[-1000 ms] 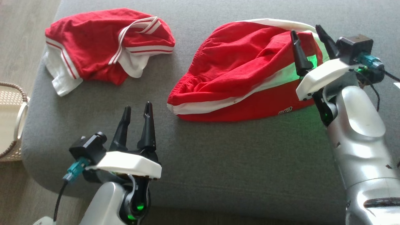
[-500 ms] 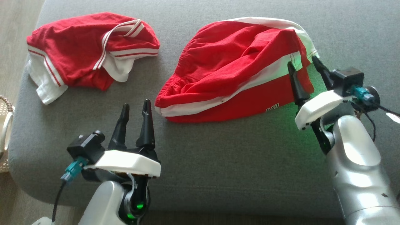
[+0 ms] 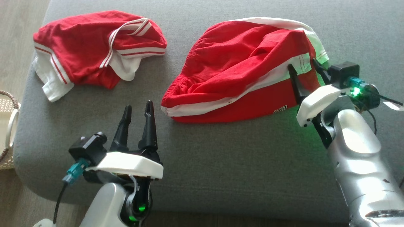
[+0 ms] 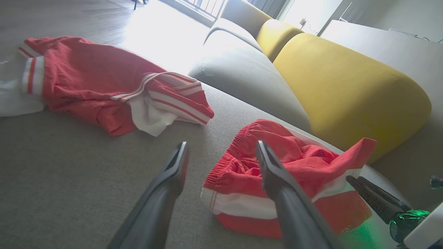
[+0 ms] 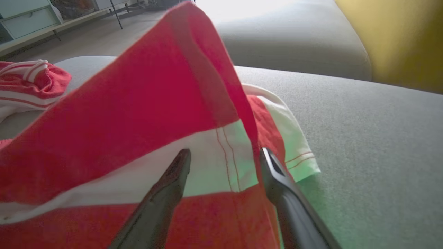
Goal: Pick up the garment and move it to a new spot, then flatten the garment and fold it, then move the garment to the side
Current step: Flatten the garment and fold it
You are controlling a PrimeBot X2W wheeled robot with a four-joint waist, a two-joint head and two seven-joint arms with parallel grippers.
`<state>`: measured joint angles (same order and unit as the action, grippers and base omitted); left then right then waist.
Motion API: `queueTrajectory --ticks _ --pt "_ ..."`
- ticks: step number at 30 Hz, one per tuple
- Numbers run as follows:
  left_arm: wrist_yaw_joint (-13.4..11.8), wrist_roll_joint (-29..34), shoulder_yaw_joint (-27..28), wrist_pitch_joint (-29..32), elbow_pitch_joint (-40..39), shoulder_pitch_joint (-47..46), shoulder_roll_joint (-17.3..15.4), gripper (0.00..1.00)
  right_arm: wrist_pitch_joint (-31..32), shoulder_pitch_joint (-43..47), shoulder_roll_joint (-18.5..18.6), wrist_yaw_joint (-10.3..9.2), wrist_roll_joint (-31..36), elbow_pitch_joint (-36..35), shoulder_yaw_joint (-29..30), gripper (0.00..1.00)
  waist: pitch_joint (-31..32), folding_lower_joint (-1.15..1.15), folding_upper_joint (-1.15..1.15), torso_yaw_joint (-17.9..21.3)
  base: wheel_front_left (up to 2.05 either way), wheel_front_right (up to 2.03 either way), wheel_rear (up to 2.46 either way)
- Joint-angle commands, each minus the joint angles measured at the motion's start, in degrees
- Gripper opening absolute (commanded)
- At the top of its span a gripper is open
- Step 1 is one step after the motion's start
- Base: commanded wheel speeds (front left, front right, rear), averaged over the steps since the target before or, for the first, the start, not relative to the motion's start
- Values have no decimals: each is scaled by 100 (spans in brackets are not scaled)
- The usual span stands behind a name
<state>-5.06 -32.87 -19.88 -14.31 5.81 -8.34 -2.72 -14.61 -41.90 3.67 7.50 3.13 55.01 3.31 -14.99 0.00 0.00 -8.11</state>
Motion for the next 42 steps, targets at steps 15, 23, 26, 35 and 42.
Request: queueTrajectory --ticks 15,23,26,35,42 --pt "-54 11 116 -69 -180 -74 -16 100 -38 -323 -69 -1 201 12 -25 52 -7 0 0 -15 0 0 0" --pt "-56 2 109 -69 -177 -73 -16 100 -39 -328 -68 -1 322 64 18 6 16 0 0 -77 0 0 0" --pt "-62 8 118 -69 -182 -54 -16 100 -39 -318 -60 -1 415 48 61 0 28 0 0 -96 0 0 0" --pt "-89 11 195 -69 -174 47 -16 100 -39 -205 10 -1 495 -188 112 0 100 0 0 22 0 0 0" --pt "-66 848 -8 -69 544 -215 -127 100 -28 -151 49 -1 494 -499 73 0 -45 0 0 233 0 0 0"
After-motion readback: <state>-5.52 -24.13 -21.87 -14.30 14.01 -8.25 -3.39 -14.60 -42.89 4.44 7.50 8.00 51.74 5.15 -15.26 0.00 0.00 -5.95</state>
